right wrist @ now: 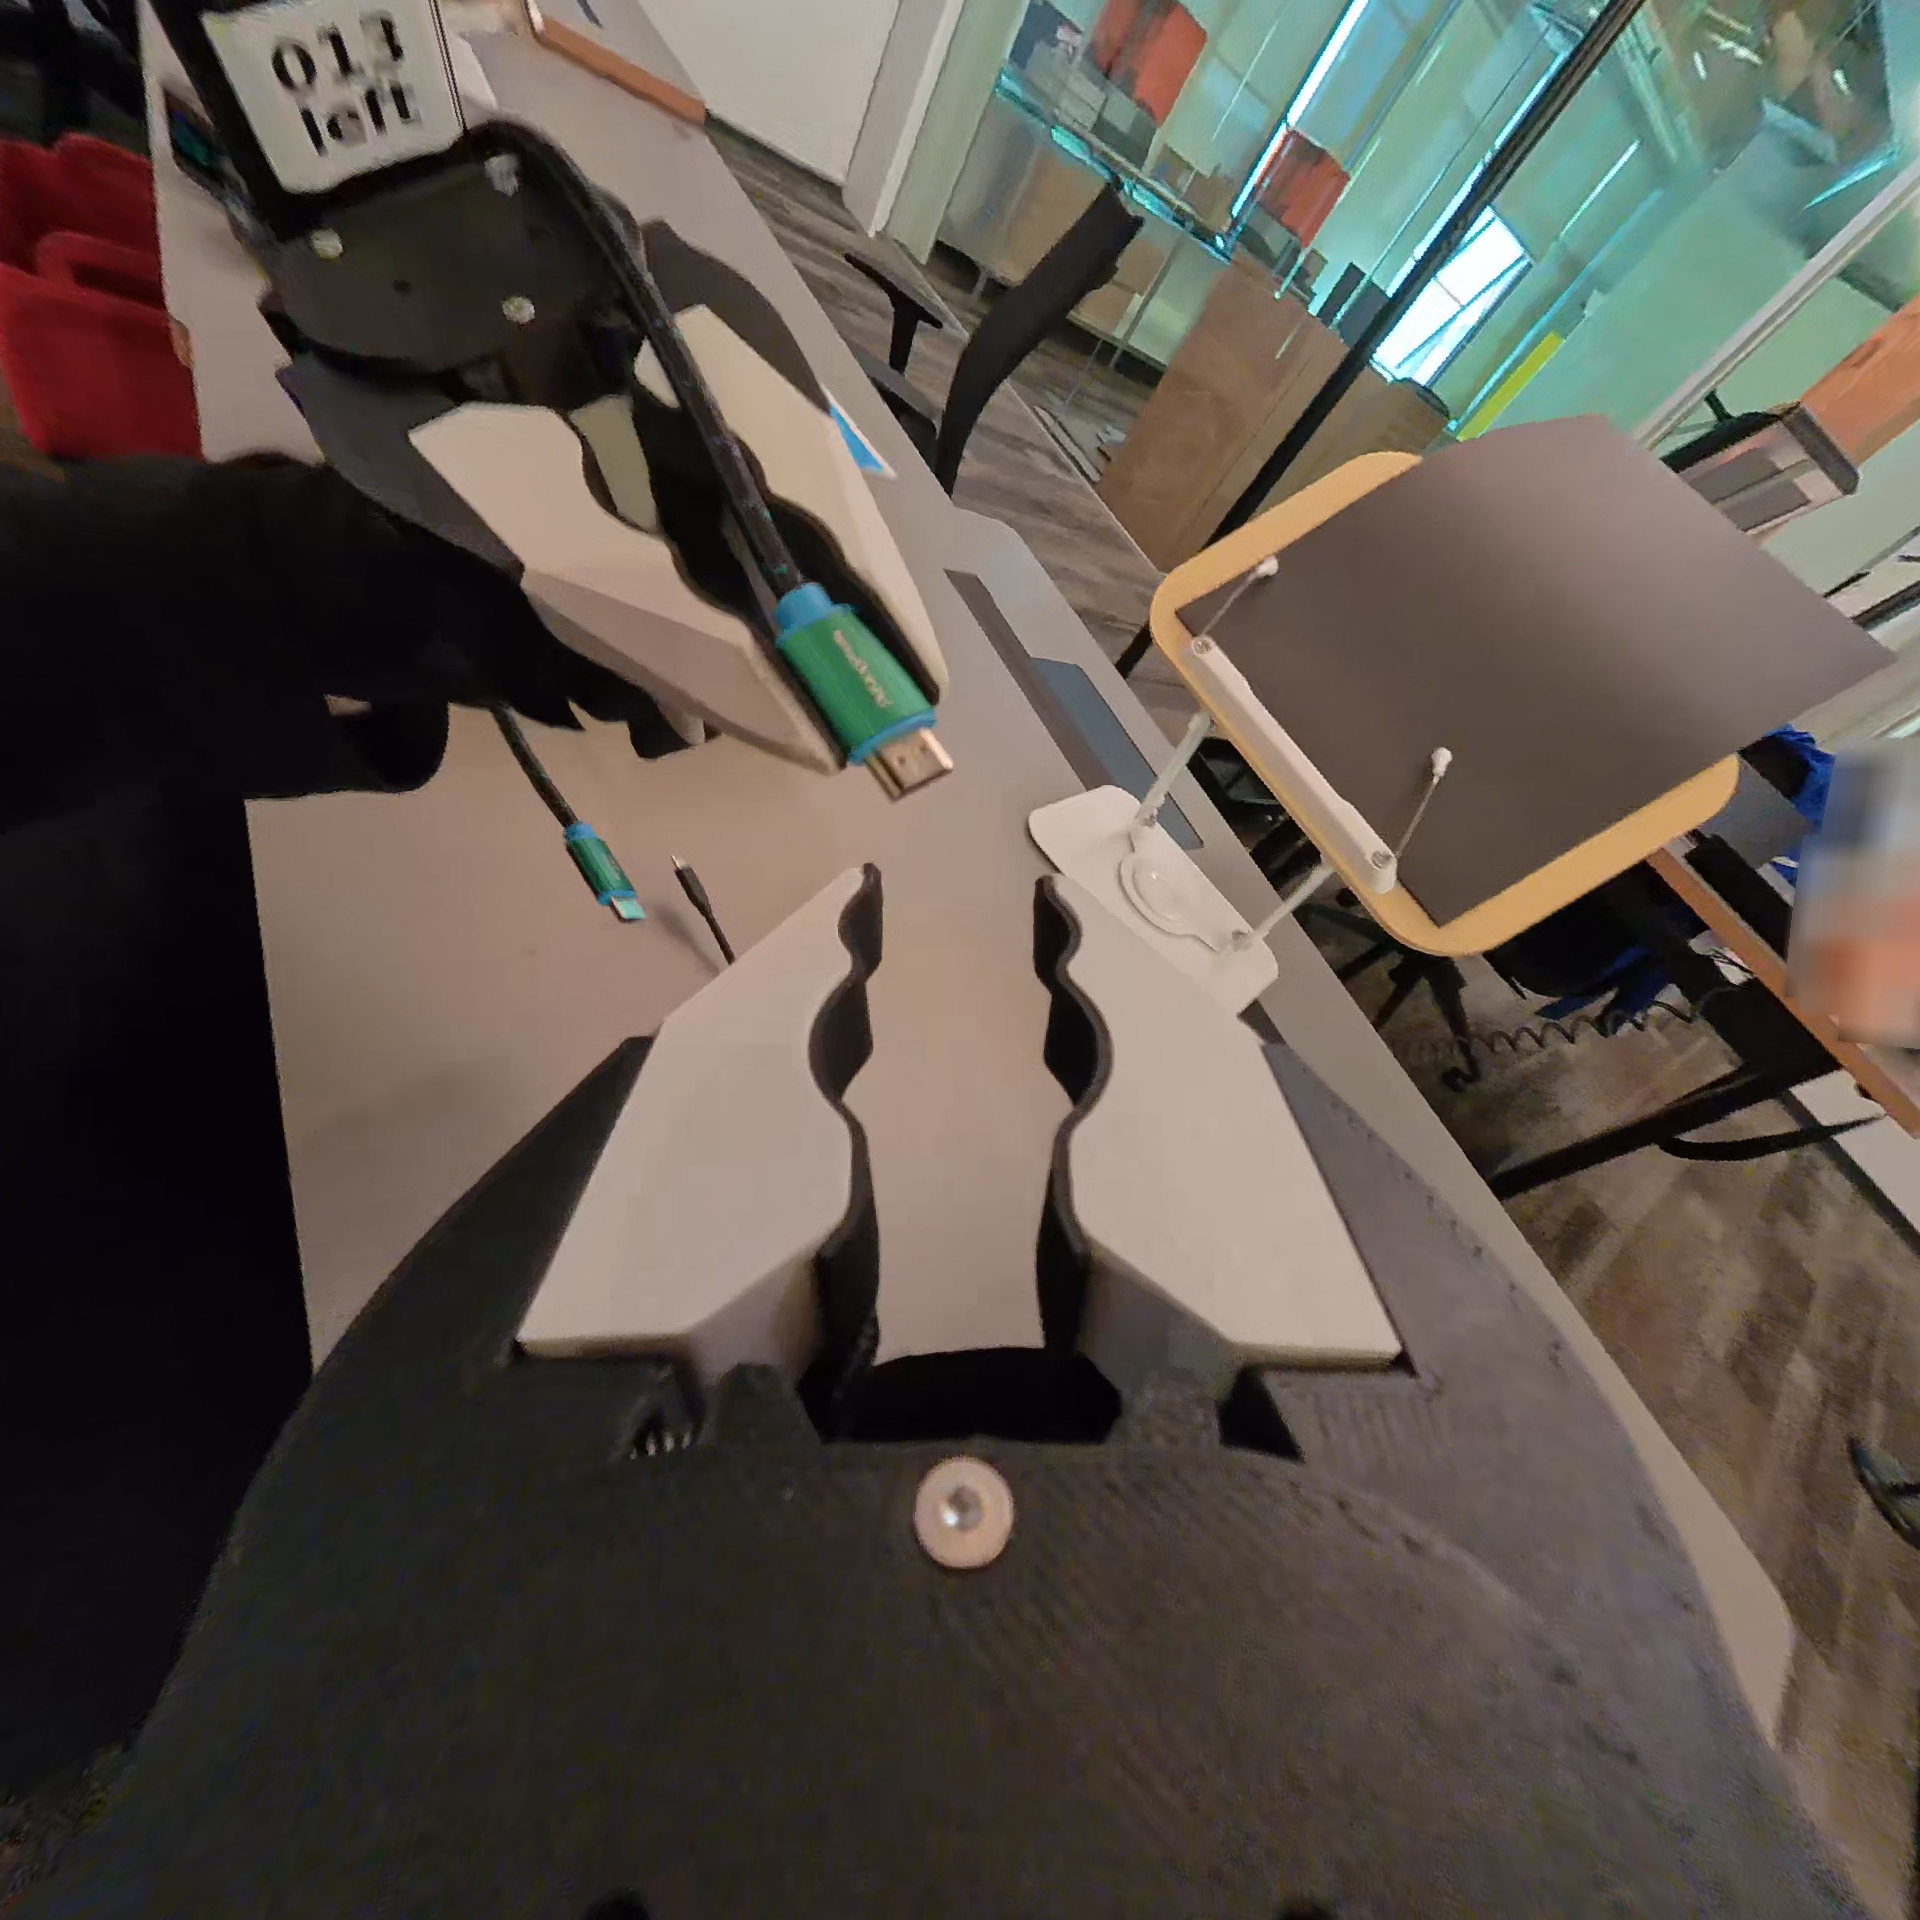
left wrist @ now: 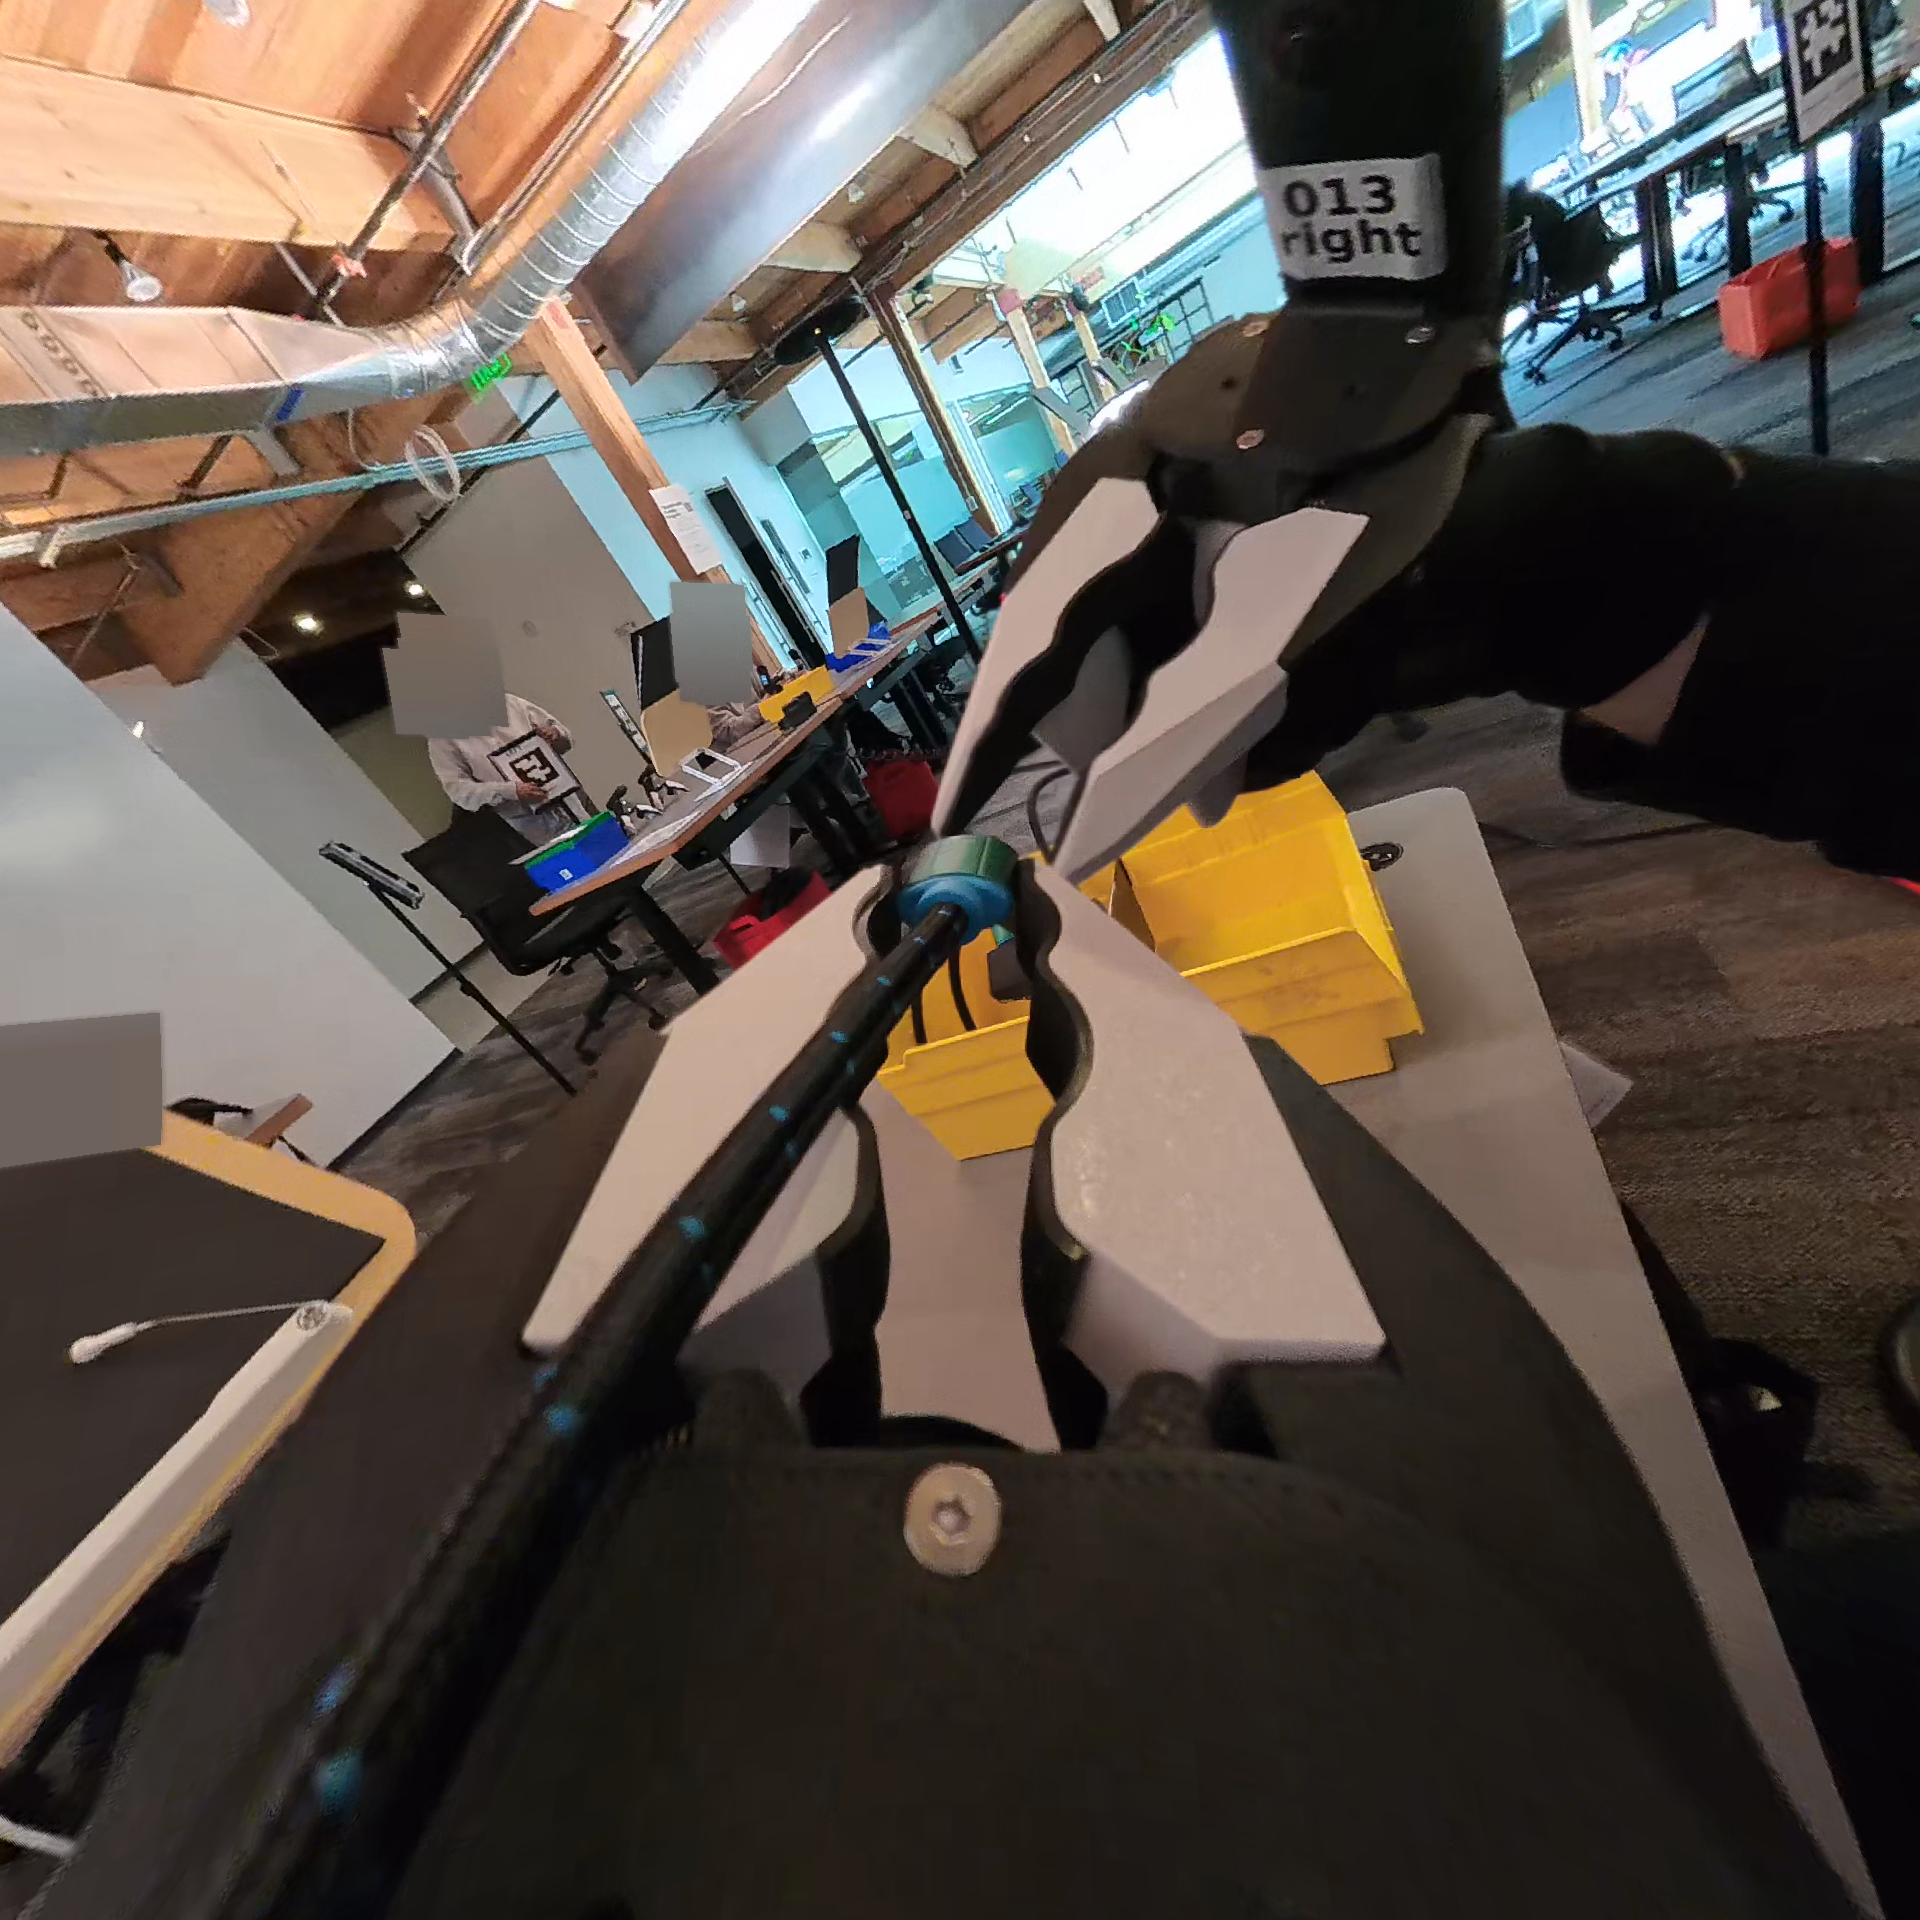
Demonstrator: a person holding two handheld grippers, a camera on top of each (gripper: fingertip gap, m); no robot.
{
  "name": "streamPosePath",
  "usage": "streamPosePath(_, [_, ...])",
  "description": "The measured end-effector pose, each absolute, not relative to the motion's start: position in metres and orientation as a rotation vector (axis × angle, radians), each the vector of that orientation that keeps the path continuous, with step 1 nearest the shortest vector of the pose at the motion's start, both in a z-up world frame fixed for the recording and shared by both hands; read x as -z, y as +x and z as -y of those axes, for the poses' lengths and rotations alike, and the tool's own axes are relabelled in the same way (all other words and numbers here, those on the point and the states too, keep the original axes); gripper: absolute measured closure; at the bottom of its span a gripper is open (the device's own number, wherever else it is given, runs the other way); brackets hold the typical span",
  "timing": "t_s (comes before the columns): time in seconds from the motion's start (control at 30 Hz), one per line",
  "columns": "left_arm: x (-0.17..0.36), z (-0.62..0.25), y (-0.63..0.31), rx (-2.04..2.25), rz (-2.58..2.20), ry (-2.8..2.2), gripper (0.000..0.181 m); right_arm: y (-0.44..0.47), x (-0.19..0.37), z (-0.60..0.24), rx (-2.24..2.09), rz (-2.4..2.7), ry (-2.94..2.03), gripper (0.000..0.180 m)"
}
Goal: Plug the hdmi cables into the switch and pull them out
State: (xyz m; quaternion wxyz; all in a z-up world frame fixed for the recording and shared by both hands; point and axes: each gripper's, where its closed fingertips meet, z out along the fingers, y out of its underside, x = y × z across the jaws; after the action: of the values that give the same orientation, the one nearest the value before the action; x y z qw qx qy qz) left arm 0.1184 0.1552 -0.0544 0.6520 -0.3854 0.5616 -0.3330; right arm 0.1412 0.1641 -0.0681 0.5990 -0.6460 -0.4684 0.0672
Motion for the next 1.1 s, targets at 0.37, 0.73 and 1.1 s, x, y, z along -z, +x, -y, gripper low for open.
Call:
streamPosePath(0.37, [0.055, -0.17, 0.074, 0.758, -1.212, -0.959, 0.161, 0.136, 0.162, -0.153, -0.03, 1.416, -1.832, 0.139])
streamPosePath(0.73, [0.032, -0.172, 0.048, 0.742, -1.332, -0.963, 0.161, 0.124, 0.315, -0.159, -0.065, 1.805, -2.068, 0.081])
streamPosePath(1.1, [0.055, -0.163, 0.038, 0.785, -1.395, -1.0, 0.161, 0.114, 0.332, -0.159, -0.161, 2.287, -1.883, 0.11])
